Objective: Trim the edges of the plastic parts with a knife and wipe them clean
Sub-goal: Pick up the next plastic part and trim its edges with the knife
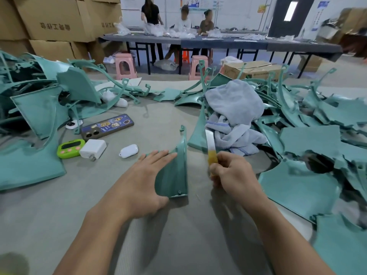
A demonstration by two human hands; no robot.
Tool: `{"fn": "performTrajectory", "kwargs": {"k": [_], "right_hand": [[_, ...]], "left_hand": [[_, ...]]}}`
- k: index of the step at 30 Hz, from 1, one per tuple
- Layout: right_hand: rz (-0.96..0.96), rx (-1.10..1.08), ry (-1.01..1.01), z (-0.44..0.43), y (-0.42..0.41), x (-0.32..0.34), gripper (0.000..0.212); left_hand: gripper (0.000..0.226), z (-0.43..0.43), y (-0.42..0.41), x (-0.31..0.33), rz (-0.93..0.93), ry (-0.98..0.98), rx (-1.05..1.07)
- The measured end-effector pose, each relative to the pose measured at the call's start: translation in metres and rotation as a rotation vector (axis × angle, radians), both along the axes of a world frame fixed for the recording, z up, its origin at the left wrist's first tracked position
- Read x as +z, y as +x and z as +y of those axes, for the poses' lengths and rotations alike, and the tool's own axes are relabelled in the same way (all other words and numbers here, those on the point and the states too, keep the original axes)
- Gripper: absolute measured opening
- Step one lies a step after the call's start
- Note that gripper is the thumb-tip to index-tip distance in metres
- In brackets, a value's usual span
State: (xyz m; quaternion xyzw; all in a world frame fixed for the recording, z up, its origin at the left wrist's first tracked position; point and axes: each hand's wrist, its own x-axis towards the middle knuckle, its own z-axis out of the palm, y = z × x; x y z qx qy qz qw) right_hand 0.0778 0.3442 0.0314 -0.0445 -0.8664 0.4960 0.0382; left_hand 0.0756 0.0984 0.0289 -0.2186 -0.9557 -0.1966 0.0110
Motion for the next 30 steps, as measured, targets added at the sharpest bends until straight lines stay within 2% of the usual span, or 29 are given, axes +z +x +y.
{"fn": "performTrajectory", "kwargs": {"k": [3, 5, 8, 10, 12, 14, 16, 17, 20, 22, 25, 27, 30], "right_hand": [[0.001, -0.006, -0.081, -0.002, -0.001, -0.001, 0.024], [0.002, -0.017, -0.140, -0.001, -0.002, 0.000, 0.023], [0.007, -0.007, -0.210, -0.001, -0.002, -0.001, 0.022], [0.050, -0.012, -0.223, 0.000, -0.003, -0.001, 0.022], [0.110, -0.022, -0.239, 0.001, -0.004, -0.002, 0.023], [0.174, -0.025, -0.275, 0.000, -0.003, -0.002, 0.025], [0.254, -0.031, -0.309, -0.002, -0.001, 0.000, 0.025], [0.295, -0.040, -0.326, -0.002, -0.001, 0.001, 0.025], [0.390, -0.075, -0.384, 0.002, 0.001, 0.005, 0.024], [0.430, -0.081, -0.445, 0.005, 0.003, 0.008, 0.020], [0.434, -0.084, -0.411, 0.000, 0.006, 0.009, 0.022], [0.429, -0.068, -0.359, -0.006, 0.009, 0.007, 0.024], [0.443, 0.027, -0.302, -0.020, 0.019, 0.009, 0.022]], "left_hand": [[0.109, 0.000, 0.002, 0.001, 0.033, 0.121, 0.062], [0.102, 0.004, 0.005, -0.003, 0.122, 0.223, 0.136], [0.069, 0.005, 0.003, -0.008, 0.376, 0.366, 0.368], [0.041, 0.005, -0.001, -0.007, 0.456, 0.616, 0.501], [0.028, 0.008, -0.002, -0.002, 0.461, 0.950, 0.589], [0.029, 0.011, -0.003, 0.003, 0.423, 1.197, 0.646], [0.028, 0.013, -0.007, 0.001, 0.284, 1.379, 0.637], [0.025, 0.013, -0.010, -0.002, 0.185, 1.401, 0.619], [0.021, 0.014, -0.014, -0.008, 0.009, 1.200, 0.534], [0.022, 0.013, -0.015, -0.009, 0.023, 1.073, 0.494], [0.008, 0.016, -0.013, -0.012, 0.028, 0.807, 0.397], [0.032, 0.024, -0.007, -0.015, 0.076, 0.644, 0.332], [0.051, 0.033, 0.006, -0.014, 0.244, 0.582, 0.239]]}}
